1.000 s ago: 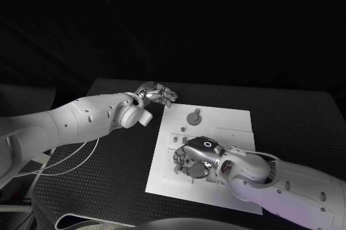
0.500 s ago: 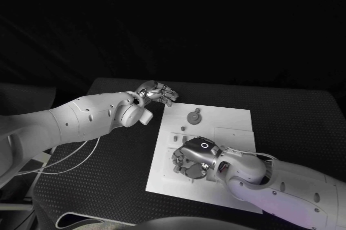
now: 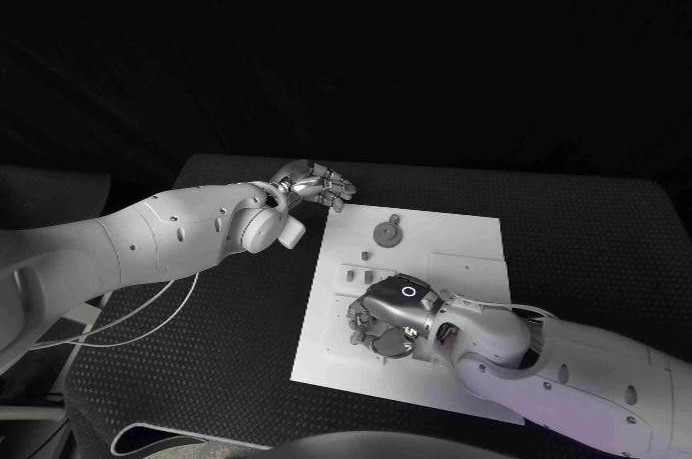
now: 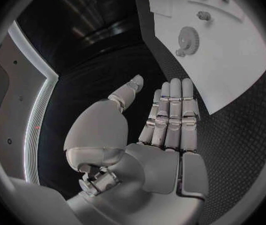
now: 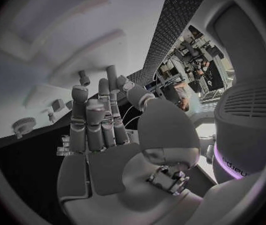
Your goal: Assemble the parts on the task board
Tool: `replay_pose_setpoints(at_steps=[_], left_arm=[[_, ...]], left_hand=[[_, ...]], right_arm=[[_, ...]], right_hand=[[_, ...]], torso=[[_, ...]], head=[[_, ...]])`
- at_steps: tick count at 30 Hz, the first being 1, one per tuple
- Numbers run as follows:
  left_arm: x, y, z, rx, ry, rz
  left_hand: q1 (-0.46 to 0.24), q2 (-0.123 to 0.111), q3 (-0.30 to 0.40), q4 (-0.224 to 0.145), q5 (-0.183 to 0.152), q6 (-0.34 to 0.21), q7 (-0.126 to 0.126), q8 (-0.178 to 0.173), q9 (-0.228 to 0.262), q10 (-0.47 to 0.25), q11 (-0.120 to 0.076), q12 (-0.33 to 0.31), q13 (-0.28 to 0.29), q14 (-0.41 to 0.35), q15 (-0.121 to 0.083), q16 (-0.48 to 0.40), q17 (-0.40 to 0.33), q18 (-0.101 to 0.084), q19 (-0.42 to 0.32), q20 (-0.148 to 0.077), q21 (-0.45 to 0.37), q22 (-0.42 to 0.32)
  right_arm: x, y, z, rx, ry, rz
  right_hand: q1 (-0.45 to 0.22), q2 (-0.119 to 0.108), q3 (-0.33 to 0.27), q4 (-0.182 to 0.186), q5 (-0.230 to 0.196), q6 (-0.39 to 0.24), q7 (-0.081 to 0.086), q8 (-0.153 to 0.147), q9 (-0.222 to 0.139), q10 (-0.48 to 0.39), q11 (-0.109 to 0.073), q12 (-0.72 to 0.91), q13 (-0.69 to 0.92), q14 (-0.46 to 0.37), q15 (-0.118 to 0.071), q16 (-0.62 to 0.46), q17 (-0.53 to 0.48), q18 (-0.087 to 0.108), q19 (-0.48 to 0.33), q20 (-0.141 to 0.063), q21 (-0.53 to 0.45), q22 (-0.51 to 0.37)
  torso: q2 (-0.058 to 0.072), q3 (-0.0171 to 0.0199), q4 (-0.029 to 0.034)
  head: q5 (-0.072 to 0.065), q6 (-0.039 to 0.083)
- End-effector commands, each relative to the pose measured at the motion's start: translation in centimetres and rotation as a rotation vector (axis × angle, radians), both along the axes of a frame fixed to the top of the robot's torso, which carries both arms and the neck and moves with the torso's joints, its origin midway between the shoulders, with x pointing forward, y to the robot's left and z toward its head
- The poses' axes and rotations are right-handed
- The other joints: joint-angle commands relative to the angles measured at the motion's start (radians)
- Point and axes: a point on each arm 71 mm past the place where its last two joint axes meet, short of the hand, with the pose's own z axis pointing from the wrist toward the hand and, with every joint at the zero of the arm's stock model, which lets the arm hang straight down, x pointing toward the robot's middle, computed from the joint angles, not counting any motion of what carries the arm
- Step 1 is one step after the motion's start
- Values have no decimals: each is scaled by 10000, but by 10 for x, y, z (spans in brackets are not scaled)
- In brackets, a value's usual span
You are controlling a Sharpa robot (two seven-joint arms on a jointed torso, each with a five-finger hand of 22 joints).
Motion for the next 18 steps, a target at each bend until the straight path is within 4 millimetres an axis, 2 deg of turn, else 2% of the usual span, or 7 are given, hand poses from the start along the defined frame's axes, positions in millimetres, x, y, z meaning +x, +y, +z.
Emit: replay_pose_setpoints(at_steps=[1, 18], left_arm=[[0, -2, 2, -146, -50, -151], [0, -4, 2, -162, -43, -191]], left_hand=[[1, 65, -58, 0, -4, -71, -19, 54, -9, -27, -14, 63, -16, 88, 14, -48, 15, 194, 57, -10, -65, -11], [6, 70, -58, -2, -4, -72, -20, 59, -14, -26, -14, 63, -17, 91, 14, -64, 33, 194, 58, -10, -72, -10]], right_arm=[[0, -1, -1, -311, -221, 24], [-2, 4, -2, -314, -50, 151]], right_hand=[[274, 155, -1, 41, 39, 81, -18, 60, 20, 19, -13, 45, 7, 4, -48, -52, 15, 424, -11, -90, 67, 172], [276, 146, -9, 45, 39, 89, -21, 64, 33, 28, -16, 46, 29, 5, -52, -51, 21, 424, -9, -91, 69, 173]], torso=[[2, 1, -3], [6, -4, -3]], head=[[-7, 2], [-23, -11]])
